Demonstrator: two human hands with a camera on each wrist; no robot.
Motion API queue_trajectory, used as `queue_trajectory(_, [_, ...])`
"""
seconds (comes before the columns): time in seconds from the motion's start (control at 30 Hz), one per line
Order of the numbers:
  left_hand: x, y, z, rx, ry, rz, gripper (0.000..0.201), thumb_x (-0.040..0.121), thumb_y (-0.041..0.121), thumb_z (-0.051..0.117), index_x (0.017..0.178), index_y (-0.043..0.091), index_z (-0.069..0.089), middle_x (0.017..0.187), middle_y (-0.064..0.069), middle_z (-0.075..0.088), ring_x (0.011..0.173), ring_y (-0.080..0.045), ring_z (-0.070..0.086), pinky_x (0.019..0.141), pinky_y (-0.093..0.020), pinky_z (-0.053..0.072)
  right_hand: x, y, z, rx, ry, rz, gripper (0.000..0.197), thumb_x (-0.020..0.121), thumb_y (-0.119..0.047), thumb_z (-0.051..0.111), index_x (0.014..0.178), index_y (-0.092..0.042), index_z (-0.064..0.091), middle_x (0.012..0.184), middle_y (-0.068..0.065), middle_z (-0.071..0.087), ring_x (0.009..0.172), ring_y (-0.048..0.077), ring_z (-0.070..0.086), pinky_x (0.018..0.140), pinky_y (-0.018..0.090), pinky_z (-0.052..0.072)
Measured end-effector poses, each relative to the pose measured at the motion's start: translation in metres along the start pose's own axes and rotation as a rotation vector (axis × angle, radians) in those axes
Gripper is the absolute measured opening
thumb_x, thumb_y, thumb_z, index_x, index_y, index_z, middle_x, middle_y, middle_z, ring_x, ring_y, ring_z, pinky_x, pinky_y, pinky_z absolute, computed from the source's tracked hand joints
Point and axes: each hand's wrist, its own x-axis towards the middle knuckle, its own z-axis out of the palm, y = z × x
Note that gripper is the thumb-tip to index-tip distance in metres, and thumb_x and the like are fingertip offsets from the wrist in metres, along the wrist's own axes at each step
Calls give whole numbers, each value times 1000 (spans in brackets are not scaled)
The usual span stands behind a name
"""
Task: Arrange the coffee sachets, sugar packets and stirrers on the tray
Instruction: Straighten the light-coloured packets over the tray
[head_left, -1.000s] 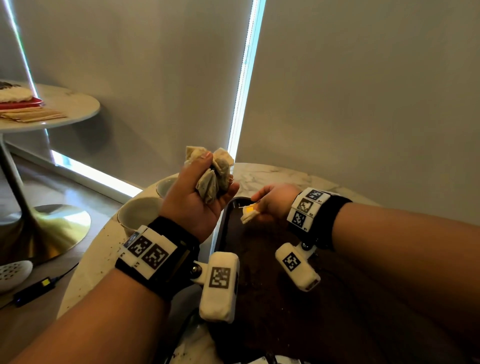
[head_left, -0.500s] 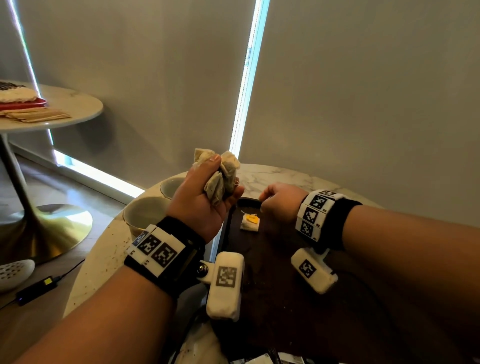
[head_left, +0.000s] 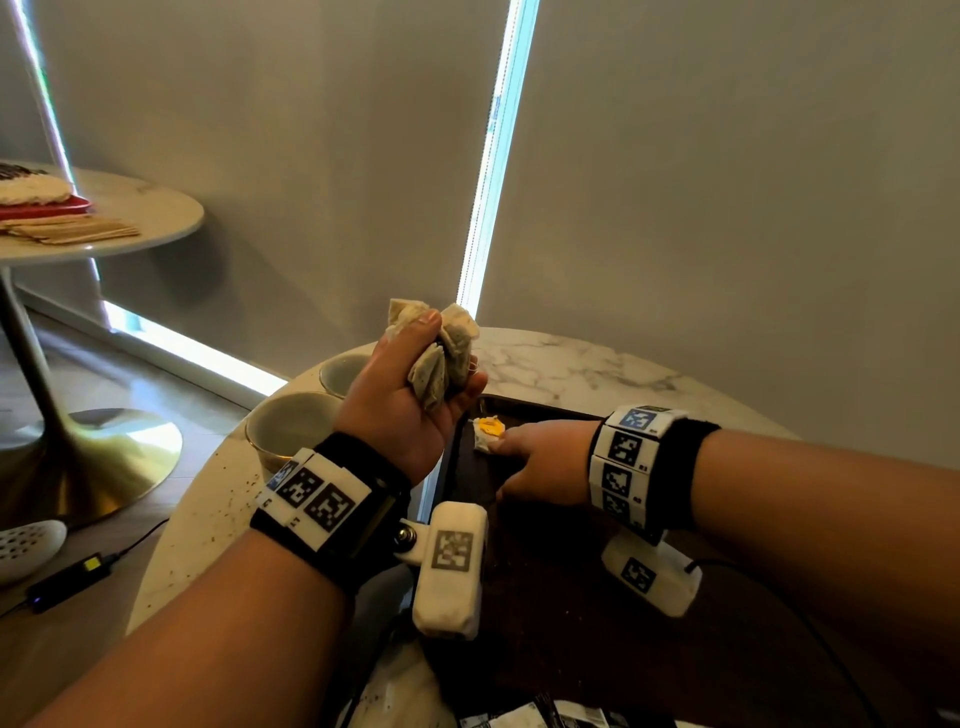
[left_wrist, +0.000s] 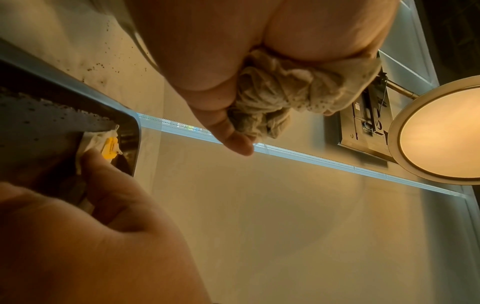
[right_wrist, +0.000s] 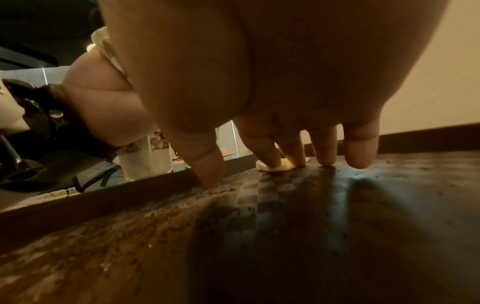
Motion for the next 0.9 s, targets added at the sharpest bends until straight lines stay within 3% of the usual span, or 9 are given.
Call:
queue_trajectory(0.17, [2, -2, -1, -15, -3, 2, 43, 80, 34, 68, 115, 12, 54, 101, -8, 66, 82, -18, 70, 73, -33, 59, 13, 2, 0, -76, 16, 25, 52, 93, -47, 55, 137, -19, 57, 133, 2, 61, 120, 22, 57, 105, 41, 47])
queue_trajectory(0.27, [2, -2, -2, -19, -11, 7, 34, 83, 32, 67, 108, 13, 55, 97, -7, 66, 81, -18, 69, 73, -33, 59, 16, 7, 0, -100, 12, 61, 52, 93, -48, 54, 135, -18, 58, 129, 4, 62, 116, 23, 58, 103, 39, 48])
queue_trajectory(0.47, [1, -2, -2, -16, -10, 5, 38, 88, 32, 65, 119, 13, 52, 103, -9, 64, 86, -18, 67, 74, -32, 59, 16, 10, 1, -124, 6, 98, 53, 93, -48, 52, 134, -16, 58, 128, 5, 61, 115, 23, 58, 100, 38, 49])
queue_trajectory(0.57, [1, -2, -1, -9, -11, -6, 36, 87, 32, 65, 114, 12, 53, 101, -7, 65, 85, -18, 68, 74, -32, 59, 15, 10, -1, -95, 47, 88, 46, 92, -44, 53, 127, -15, 61, 124, 5, 61, 109, 22, 59, 95, 36, 50])
queue_trajectory(0.67, [1, -1, -1, -13, -8, -12, 32, 86, 32, 65, 110, 14, 54, 99, -7, 65, 83, -18, 68, 73, -32, 59, 11, 7, -4, -30, 89, 43, 48, 93, -38, 55, 137, -18, 54, 139, 5, 54, 123, 24, 54, 104, 38, 46])
queue_trajectory(0.73, [1, -1, -1, -21, 0, -11, 36, 87, 32, 66, 114, 13, 53, 100, -8, 65, 84, -18, 67, 73, -33, 59, 8, 6, -5, 11, 34, 24, 53, 96, -38, 54, 146, -23, 46, 147, 4, 50, 132, 24, 48, 111, 38, 40])
queue_trajectory(0.9, [-1, -1, 1, -28, -12, -8, 40, 85, 32, 65, 118, 12, 52, 98, -8, 66, 80, -17, 69, 71, -31, 60, 8, 10, -5, -16, -7, 52, 49, 97, -35, 50, 145, -25, 49, 140, 5, 56, 127, 24, 53, 108, 38, 43])
